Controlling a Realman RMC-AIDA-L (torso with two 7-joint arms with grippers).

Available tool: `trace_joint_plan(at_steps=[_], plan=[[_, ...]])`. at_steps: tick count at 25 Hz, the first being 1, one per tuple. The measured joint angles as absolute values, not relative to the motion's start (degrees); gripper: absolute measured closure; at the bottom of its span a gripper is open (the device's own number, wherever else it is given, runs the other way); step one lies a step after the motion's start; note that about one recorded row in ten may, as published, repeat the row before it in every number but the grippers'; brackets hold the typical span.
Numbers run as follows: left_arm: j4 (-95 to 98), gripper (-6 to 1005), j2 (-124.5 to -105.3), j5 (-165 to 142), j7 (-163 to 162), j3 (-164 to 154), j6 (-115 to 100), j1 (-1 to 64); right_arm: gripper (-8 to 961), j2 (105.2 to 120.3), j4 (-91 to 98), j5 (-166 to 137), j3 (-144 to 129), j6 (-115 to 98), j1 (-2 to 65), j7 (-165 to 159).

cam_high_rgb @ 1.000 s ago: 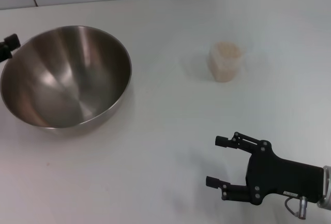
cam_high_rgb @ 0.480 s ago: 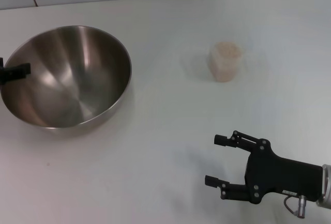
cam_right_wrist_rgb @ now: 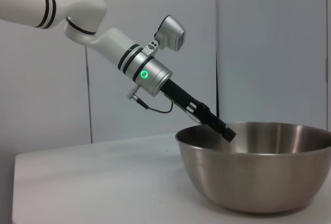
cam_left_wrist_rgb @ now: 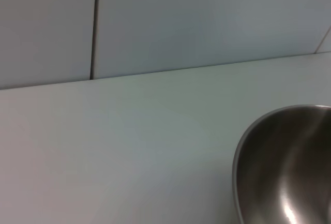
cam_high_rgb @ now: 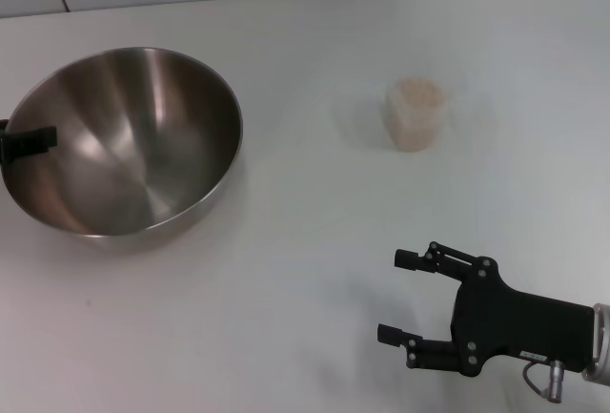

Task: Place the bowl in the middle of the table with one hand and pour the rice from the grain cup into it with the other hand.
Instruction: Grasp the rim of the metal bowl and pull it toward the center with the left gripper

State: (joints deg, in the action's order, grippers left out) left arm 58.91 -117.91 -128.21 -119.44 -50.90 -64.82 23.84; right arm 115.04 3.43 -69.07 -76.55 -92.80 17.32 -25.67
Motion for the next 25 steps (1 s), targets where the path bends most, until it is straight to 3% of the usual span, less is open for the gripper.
trace_joint_plan(at_steps=[6, 17, 19, 25], plan=[[58.15, 284, -117.62, -128.81, -119.55, -51.47, -66.05, 24.57, 130, 115.04, 3.49, -69.07, -76.55, -92.77, 17.41, -25.66], [57.21, 687, -117.37, -129.35, -120.48, -51.24, -67.5, 26.19, 130, 115.04, 3.52, -69.07, -76.55, -92.76, 17.59, -25.66], [56.82, 887, -117.27, -129.53, -120.96, -51.1, -67.61, 26.53, 130, 115.04, 3.52, -69.07, -76.55, -92.77, 17.63, -25.66], [53.55, 938, -116.2, -129.52, -122.04, -50.24, -69.39, 29.09, 129, 115.04, 3.51, -69.07, -76.55, -92.77, 17.59, -25.66]])
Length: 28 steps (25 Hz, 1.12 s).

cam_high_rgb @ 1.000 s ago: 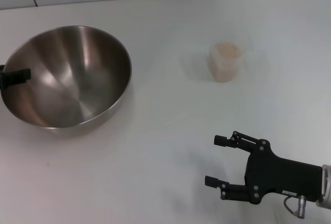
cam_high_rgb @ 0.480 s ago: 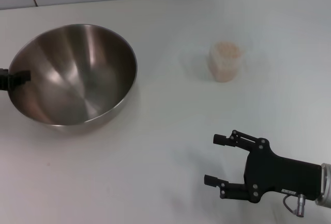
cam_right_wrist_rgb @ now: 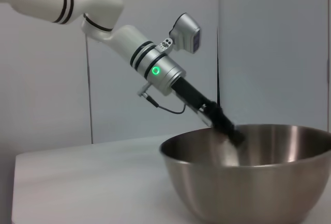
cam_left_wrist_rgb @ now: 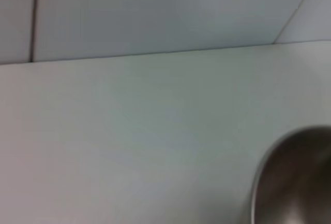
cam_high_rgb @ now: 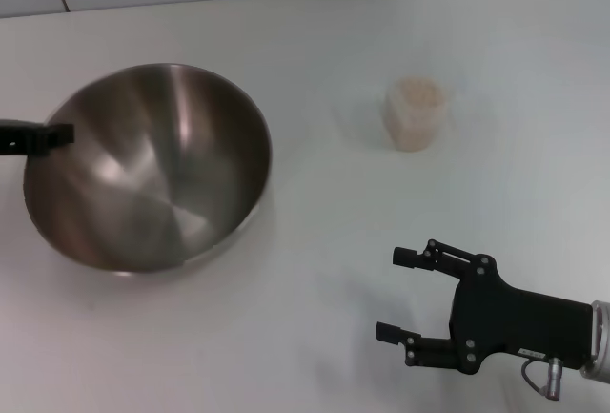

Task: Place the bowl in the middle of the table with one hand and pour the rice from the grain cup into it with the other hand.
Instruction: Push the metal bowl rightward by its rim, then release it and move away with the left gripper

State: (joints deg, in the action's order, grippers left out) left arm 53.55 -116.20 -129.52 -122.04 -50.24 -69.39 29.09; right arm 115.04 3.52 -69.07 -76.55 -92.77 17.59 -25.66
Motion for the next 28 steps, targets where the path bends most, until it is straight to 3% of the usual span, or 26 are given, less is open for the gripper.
trace_joint_plan(at_steps=[5, 8, 14, 22, 28], plan=[[51.3, 958, -116.63, -129.18, -121.76, -48.84, -70.11, 31.8, 130, 115.04, 3.52, -69.07, -76.54, -92.78, 17.57, -25.67], [49.22, 962, -118.29, -129.21, -120.8, -50.31, -68.74, 35.64, 130, 115.04, 3.55, -69.08, -76.54, -92.78, 17.57, -25.66], [41.75, 962, -118.48, -129.12, -120.49, -54.77, -63.29, 41.3, 129, 115.04, 3.61, -69.13, -76.55, -92.78, 17.58, -25.66], [40.61, 963, -118.65, -127.38, -119.52, -55.85, -62.82, 41.89, 129, 115.04, 3.6, -69.16, -76.63, -92.78, 17.56, -25.66], [42.55, 874, -118.45, -119.26, -116.14, -55.97, -64.61, 39.84, 129, 115.03, 3.6, -69.16, -76.64, -92.77, 17.48, -25.67]])
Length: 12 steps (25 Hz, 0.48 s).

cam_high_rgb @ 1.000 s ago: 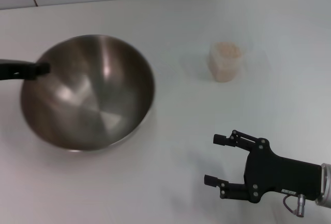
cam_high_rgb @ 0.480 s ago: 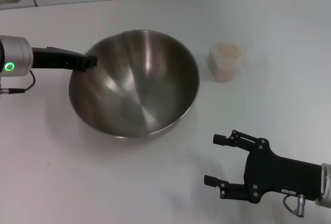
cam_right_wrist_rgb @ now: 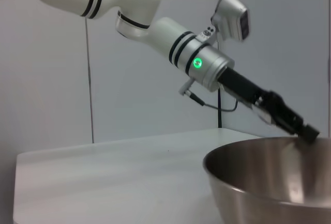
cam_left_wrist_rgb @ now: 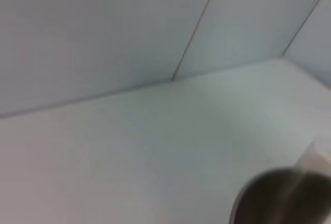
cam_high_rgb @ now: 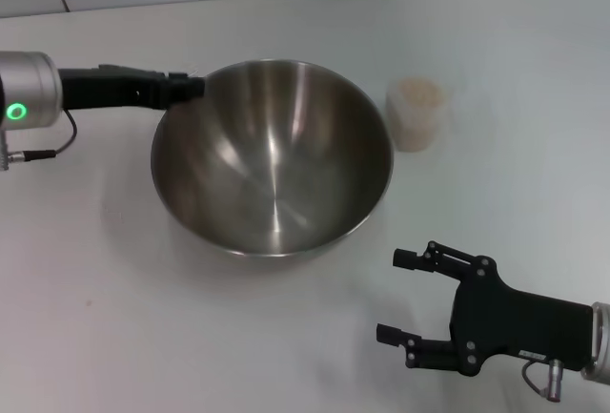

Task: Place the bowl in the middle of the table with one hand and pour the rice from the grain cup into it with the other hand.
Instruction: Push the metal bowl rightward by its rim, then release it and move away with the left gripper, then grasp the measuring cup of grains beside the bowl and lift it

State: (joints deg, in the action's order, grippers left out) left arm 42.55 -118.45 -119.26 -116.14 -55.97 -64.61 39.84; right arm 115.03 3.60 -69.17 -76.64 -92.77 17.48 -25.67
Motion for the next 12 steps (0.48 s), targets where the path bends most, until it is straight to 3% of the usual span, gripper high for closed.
trace_joint_plan(at_steps=[5, 8, 10, 11, 12], plan=[[49.46, 782, -118.32, -117.56, -114.87, -55.73, -68.79, 37.2, 129, 115.03, 3.42, -69.0, -75.98, -92.43, 17.31, -25.66], [58.42, 727, -118.33, -111.45, -107.25, -55.45, -74.0, 31.47, 129, 115.0, 3.2, -68.22, -72.39, -90.7, 16.53, -25.72], [58.42, 629, -118.33, -111.45, -107.25, -55.45, -74.0, 31.47, 130, 115.24, 3.43, -67.98, -66.65, -88.7, 14.99, -25.78], [64.21, 581, -118.22, -105.47, -97.29, -55.74, -77.78, 24.85, 130, 115.91, 4.03, -67.93, -59.45, -86.47, 13.41, -25.8], [64.9, 532, -118.22, -104.84, -95.62, -55.74, -78.43, 23.85, 130, 115.91, 4.03, -67.93, -59.45, -86.47, 13.41, -25.8]])
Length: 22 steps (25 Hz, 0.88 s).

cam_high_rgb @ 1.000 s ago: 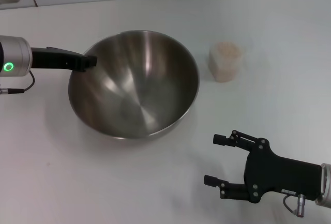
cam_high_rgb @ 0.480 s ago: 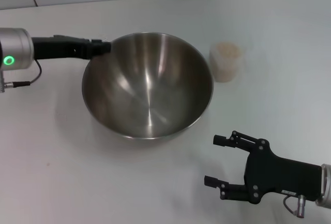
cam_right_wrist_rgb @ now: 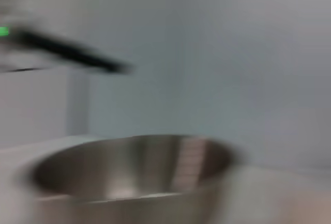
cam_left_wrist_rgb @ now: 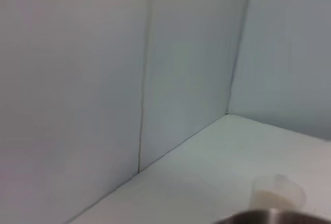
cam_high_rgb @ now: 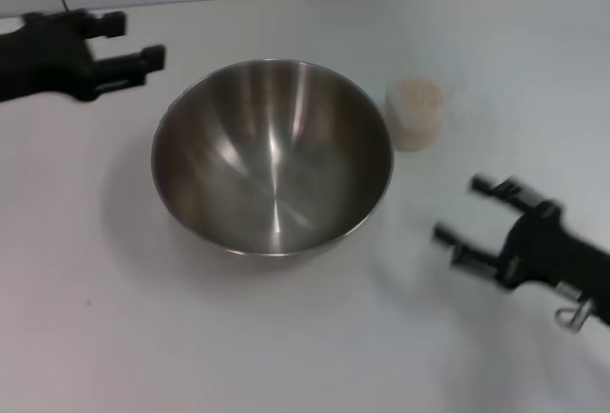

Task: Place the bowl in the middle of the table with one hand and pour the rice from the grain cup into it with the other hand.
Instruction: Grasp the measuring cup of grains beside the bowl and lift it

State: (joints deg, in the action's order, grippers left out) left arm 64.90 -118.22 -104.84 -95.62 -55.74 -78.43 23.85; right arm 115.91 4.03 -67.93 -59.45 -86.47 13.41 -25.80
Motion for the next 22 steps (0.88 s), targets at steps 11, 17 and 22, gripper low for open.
trace_joint_plan(at_steps=[11, 17, 22], plan=[[65.86, 214, -116.71, -106.3, -84.32, -54.35, -86.41, 14.4, 129, 119.23, 7.92, -67.92, -39.19, -69.68, 14.82, -27.46], [65.67, 206, -116.97, -109.14, -84.77, -53.63, -86.84, 13.15, 130, 119.26, 8.11, -67.92, -38.87, -64.0, 19.26, -27.83], [65.66, 207, -117.82, -111.26, -84.92, -53.57, -86.7, 13.33, 130, 119.26, 8.12, -67.88, -38.77, -60.05, 22.45, -27.92]])
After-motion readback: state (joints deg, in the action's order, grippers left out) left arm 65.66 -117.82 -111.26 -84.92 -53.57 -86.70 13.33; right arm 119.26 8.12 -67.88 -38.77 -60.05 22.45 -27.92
